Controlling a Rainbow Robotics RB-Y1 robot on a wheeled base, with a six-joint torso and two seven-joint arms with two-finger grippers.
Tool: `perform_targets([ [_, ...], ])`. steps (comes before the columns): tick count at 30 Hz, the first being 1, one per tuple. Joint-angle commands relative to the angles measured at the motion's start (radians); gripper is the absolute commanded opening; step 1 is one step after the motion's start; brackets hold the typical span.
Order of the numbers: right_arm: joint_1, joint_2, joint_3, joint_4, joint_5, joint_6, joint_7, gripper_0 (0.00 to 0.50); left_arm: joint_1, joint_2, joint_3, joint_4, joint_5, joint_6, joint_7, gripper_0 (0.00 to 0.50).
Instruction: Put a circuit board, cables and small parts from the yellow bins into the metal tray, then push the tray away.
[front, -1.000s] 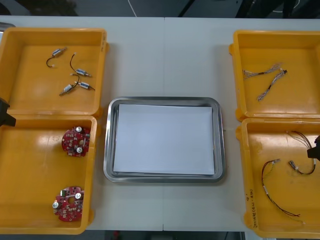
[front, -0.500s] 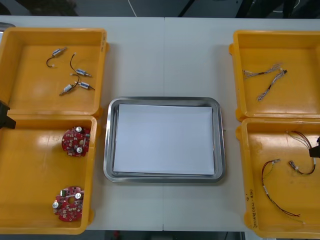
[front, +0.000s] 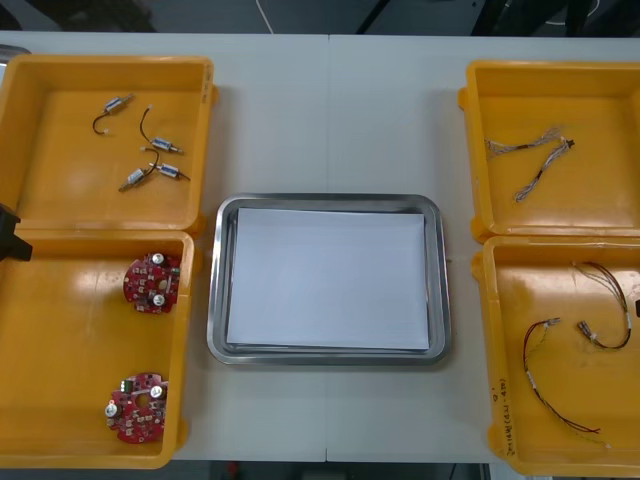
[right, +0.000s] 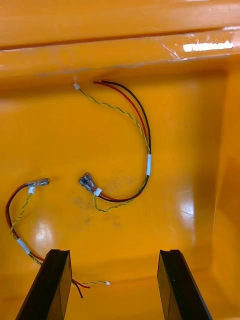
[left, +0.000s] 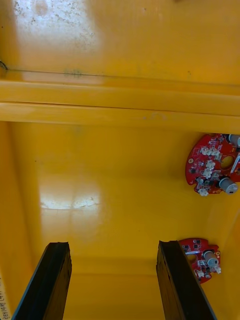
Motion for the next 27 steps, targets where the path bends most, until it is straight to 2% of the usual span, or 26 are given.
perform_targets([
  [1, 0.027, 0.002, -0.048, 0.048, 0.003, 0.003, -0.009, 0.5, 0.014, 0.02, 0.009, -0.012, 0.026, 0.006, -0.092, 0.5],
  [5, 0.03, 0.001, -0.048, 0.081, -0.005, -0.047, -0.003, 0.5, 0.033, 0.02, 0.004, -0.015, 0.049, -0.005, -0.099, 0.5],
  [14, 0.03, 0.002, -0.063, 0.131, -0.01, -0.144, 0.013, 0.5, 0.122, 0.02, -0.004, -0.084, 0.057, -0.159, -0.111, 0.5],
  [21, 0.04, 0.002, -0.066, 0.201, -0.011, -0.233, 0.03, 0.5, 0.229, 0.02, -0.039, -0.145, 0.058, -0.389, -0.135, 0.5],
  [27, 0.042, 0.002, -0.051, 0.264, -0.017, -0.279, 0.031, 0.5, 0.306, 0.02, -0.071, -0.173, 0.058, -0.541, -0.206, 0.5],
])
